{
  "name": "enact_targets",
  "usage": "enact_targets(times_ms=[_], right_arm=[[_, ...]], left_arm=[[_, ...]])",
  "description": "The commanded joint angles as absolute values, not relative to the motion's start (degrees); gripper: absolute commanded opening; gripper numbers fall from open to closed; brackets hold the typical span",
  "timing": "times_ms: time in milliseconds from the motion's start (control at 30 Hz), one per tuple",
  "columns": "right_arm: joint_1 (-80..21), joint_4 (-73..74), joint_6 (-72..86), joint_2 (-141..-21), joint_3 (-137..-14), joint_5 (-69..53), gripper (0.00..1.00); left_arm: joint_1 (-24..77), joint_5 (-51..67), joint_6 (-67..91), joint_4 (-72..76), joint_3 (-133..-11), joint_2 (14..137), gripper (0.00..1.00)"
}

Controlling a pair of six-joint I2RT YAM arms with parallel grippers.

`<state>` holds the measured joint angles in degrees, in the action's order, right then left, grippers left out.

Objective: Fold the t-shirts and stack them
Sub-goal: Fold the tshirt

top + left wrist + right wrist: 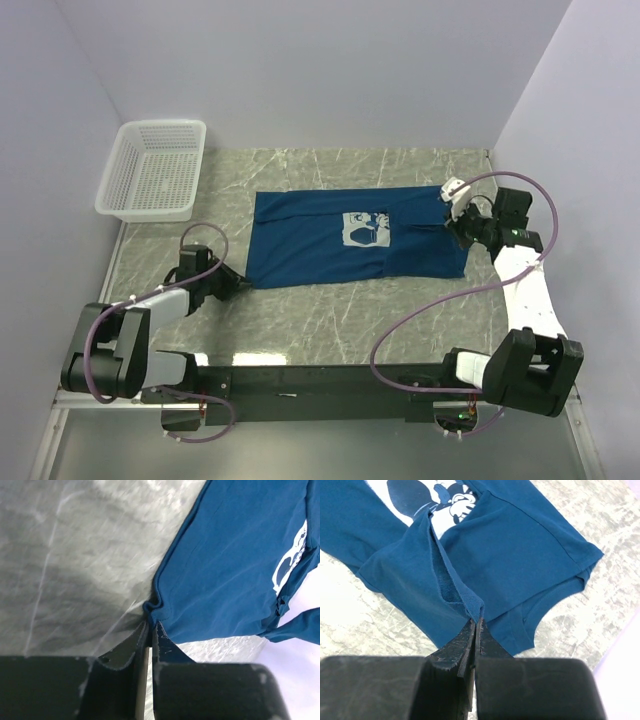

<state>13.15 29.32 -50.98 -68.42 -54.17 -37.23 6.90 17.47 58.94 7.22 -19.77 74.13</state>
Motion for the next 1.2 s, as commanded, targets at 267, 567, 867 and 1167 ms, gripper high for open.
enact_targets(times_ms=[267,567,867,1167], right_arm=[[17.2,23.5,-43.9,-66.7,-57.2,-41.2,0.00],[17.6,19.0,-38.9,-69.7,-57.5,-37.9,0.00],[17.7,18.9,-38.3,-71.3,-58.1,-39.1,0.00],[17.7,18.9,-38.8,-70.8,-57.0,-39.6,0.00]], left_arm=[[5.8,18.5,56.2,6.0,-28.6,77.4,0.26],[3.9,22.1,57.0,9.1,-34.2,85.7,0.24],[3.5,22.4,54.2,6.3,-35.8,83.9,0.24],[3.5,20.2,58.1,1.0,-19.6,66.8,0.32]])
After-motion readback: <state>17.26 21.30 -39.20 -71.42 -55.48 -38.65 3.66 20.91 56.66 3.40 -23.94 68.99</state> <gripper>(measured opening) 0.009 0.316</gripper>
